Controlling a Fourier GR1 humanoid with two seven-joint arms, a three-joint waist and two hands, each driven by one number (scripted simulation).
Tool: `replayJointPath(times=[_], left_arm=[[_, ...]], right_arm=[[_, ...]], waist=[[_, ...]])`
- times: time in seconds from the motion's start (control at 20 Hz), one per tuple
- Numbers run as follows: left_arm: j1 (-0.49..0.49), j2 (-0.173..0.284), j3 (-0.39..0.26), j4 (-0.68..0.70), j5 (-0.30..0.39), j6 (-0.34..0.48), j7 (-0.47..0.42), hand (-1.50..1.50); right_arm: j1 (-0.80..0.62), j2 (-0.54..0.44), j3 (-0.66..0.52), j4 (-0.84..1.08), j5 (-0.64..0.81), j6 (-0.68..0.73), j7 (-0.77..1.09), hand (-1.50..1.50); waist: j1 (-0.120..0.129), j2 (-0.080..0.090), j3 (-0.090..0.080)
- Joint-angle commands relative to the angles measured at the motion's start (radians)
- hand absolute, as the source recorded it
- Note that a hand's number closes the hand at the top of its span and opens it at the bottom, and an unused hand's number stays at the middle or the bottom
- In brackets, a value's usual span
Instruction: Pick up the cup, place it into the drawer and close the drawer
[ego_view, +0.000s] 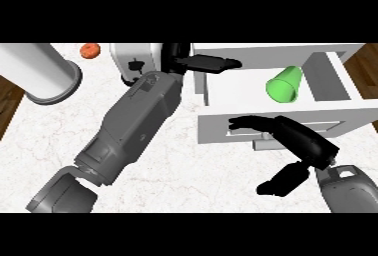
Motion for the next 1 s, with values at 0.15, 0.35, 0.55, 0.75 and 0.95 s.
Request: replayJointPath(times=[0.15, 0.35, 0.55, 0.75, 0.95], left_arm=[[0.084, 0.002, 0.027, -0.065, 0.011, -0.040, -0.055, -1.50], [0.145, 0.057, 0.026, -0.104, 0.009, -0.087, -0.040, -1.50], [0.233, 0.078, 0.009, -0.190, 0.010, -0.108, -0.012, -1.50], [0.283, 0.131, 0.010, -0.249, 0.020, -0.159, 0.009, -1.50], [0.297, 0.150, 0.008, -0.278, 0.024, -0.183, 0.025, -1.50]], right_arm=[[-0.070, 0.033, 0.091, 0.385, 0.241, -0.110, -0.185, -1.50], [-0.148, 0.077, 0.114, 0.640, 0.320, -0.175, -0.255, 1.50], [-0.294, 0.113, 0.024, 0.866, 0.319, -0.255, -0.328, 1.50], [-0.374, 0.075, -0.074, 0.990, 0.281, -0.308, -0.465, 1.50], [-0.494, 0.038, -0.159, 1.099, 0.252, -0.337, -0.503, 1.50]], waist=[[0.080, -0.005, 0.001], [0.099, -0.003, 0.001], [0.137, -0.005, 0.002], [0.158, -0.001, 0.003], [0.185, 0.014, 0.005]])
